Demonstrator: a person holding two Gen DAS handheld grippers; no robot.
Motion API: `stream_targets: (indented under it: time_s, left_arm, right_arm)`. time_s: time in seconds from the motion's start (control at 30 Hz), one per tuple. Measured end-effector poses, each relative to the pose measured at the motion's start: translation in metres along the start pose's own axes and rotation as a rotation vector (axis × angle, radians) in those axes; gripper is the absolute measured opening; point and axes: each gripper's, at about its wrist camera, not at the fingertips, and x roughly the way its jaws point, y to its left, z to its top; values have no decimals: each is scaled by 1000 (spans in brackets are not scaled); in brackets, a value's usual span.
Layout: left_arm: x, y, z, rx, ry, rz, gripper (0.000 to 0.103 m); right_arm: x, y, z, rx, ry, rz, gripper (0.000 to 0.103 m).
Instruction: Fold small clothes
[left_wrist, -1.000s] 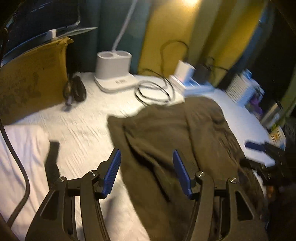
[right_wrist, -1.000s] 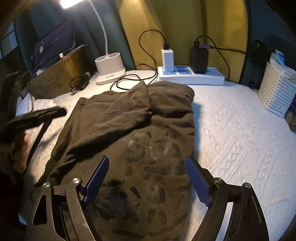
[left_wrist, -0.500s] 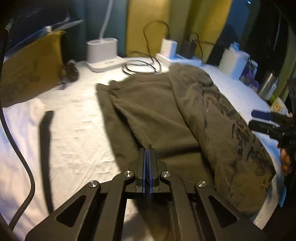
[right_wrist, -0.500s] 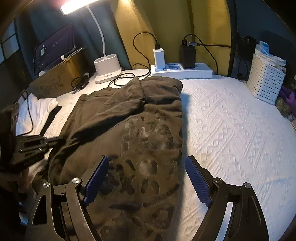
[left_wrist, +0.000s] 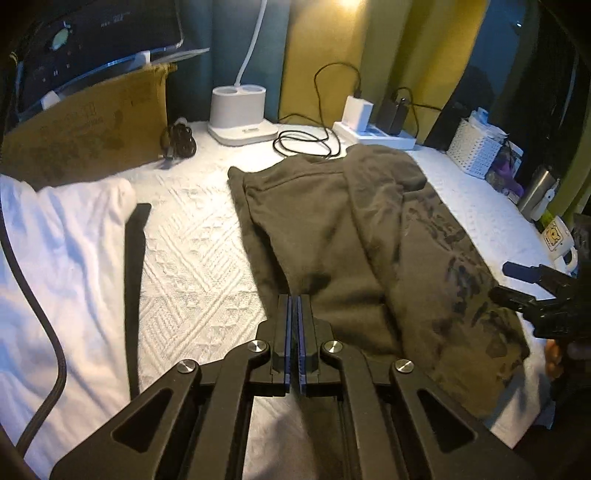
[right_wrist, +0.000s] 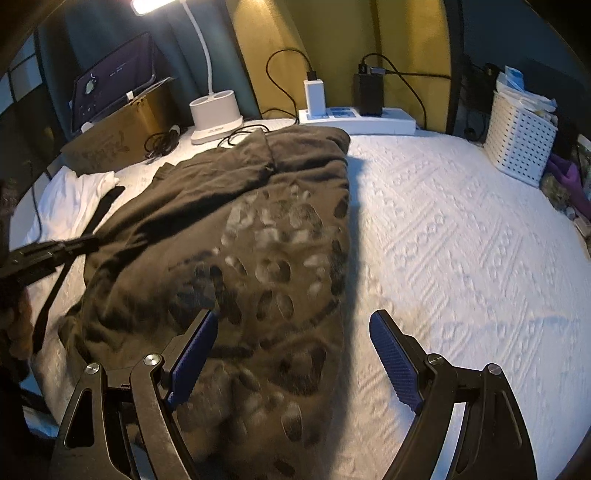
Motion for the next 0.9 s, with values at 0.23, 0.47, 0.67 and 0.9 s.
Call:
stream_targets:
  time_s: [0.23,0.47,0.67,0.9]
  left_arm:
    - [-17,-30,-19,16,-1,-124,56]
    - [-5,-58,-47,115,52,-140,1]
    - [-11,-48,-63,116,59,-68,0]
    - [-21,-27,-70,61,77,-36,0]
  right_arm:
    - [-12,-2,-13,11,-6,-11,86]
    - [-15,-1,-29,1,1,-34,86]
    - [-13,-10,-43,-11,18,-91,86]
    - [-12,-20,-50,-26,27,-105,86]
